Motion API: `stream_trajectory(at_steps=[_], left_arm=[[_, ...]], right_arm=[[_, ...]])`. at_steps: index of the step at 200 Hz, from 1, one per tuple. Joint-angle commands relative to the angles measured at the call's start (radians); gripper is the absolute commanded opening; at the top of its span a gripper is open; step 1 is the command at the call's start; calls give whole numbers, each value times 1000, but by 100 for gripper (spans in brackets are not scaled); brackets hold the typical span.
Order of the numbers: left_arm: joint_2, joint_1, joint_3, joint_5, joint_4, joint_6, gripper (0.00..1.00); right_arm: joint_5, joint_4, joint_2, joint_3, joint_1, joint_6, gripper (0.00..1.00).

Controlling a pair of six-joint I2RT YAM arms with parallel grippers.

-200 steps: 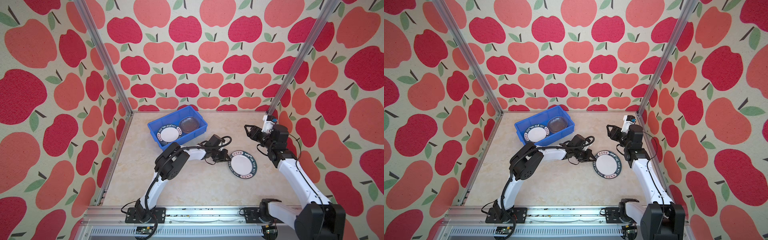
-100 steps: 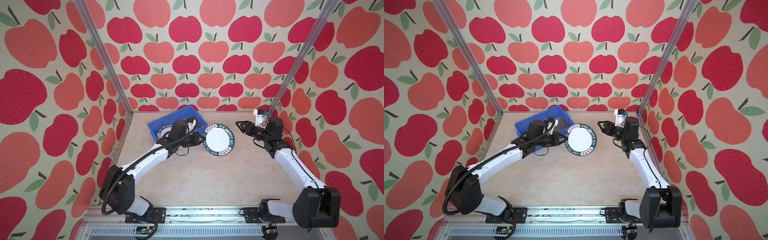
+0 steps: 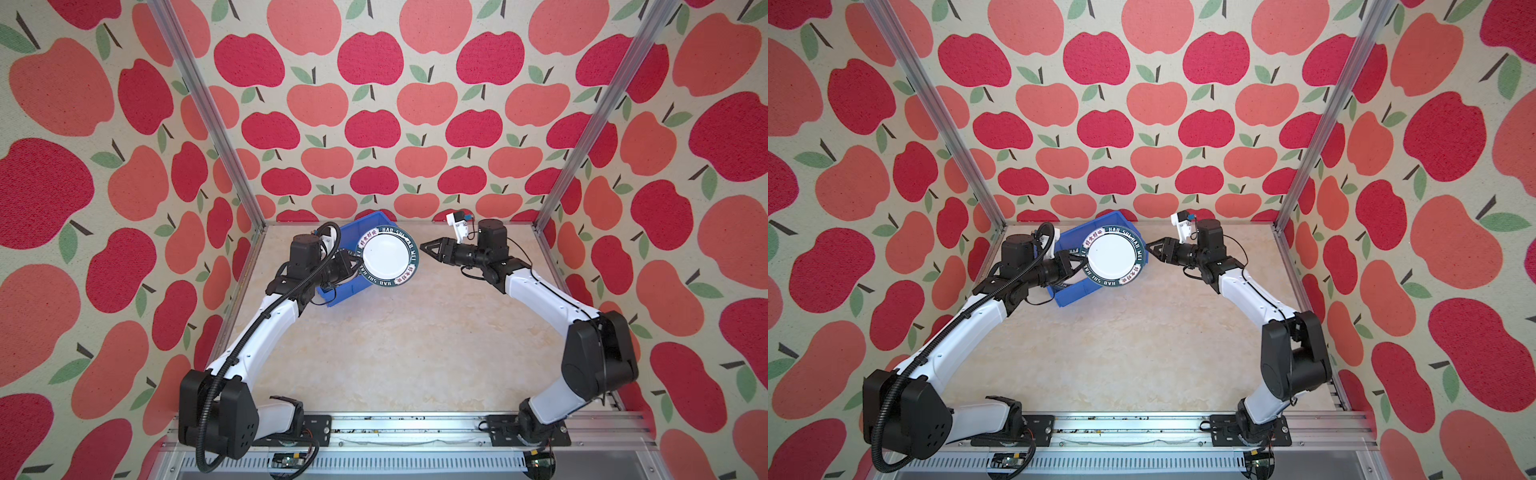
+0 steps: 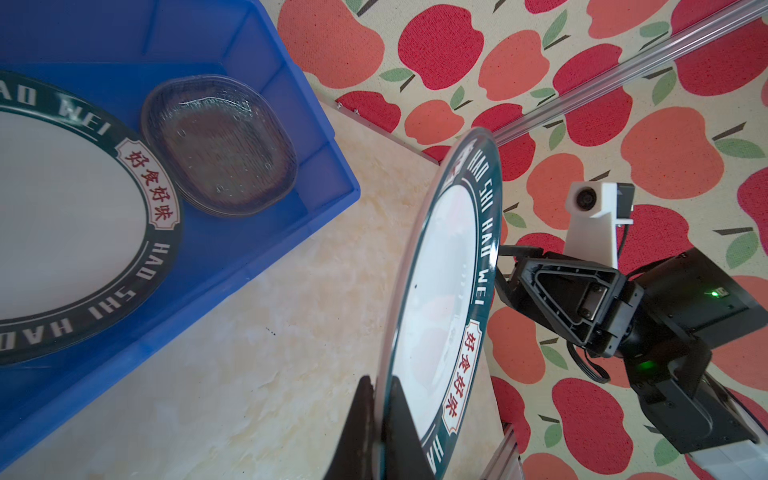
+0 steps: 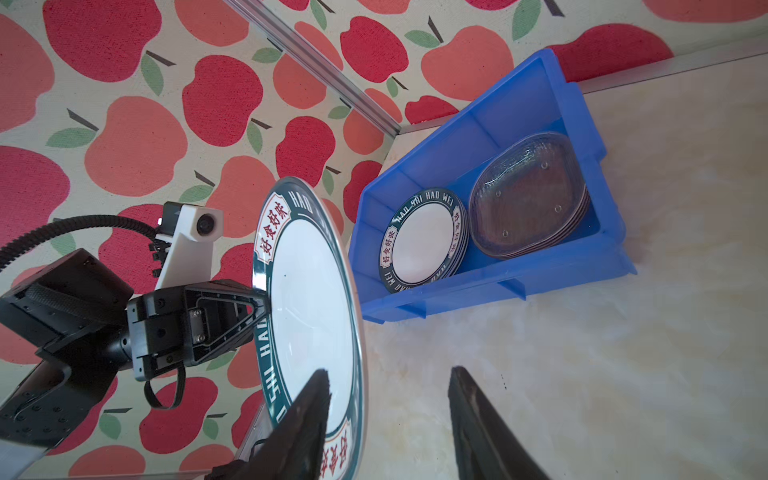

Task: Place the plates into the plastic bin on the countertop
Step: 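Grip the raised plate with right gripper while left gripper holds it, then carry the green-rimmed plate into the bin with right gripper while left gripper withdraws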

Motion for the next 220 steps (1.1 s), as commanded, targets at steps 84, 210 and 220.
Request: stream_trajectory(at_steps=[84, 210, 220], left_arm=[[-8, 124, -63, 119, 94, -29, 0], [32, 228, -90, 184, 146, -41, 0], [31, 243, -90, 169, 122, -36, 26]], right_arm=[[-129, 271, 265, 195, 78, 231, 38], [-165, 115, 404, 428, 137, 200, 0], [-154, 50, 423, 475, 140, 176, 0]])
